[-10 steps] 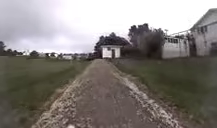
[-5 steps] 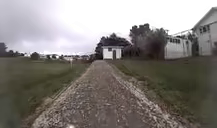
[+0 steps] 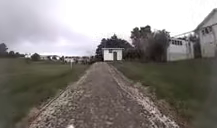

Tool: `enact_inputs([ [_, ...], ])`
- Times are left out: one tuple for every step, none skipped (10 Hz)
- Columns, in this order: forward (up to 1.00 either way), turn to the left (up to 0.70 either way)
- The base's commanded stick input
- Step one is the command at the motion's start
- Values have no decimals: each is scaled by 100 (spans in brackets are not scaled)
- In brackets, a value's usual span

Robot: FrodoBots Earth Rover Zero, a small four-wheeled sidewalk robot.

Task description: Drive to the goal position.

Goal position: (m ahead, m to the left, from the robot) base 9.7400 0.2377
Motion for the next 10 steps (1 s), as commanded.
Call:
enact_inputs([
  [85,0],
  [85,0],
  [85,0],
  [85,0],
  [85,0],
  [85,0],
  [85,0],
  [85,0],
  [85,0],
  [85,0],
])
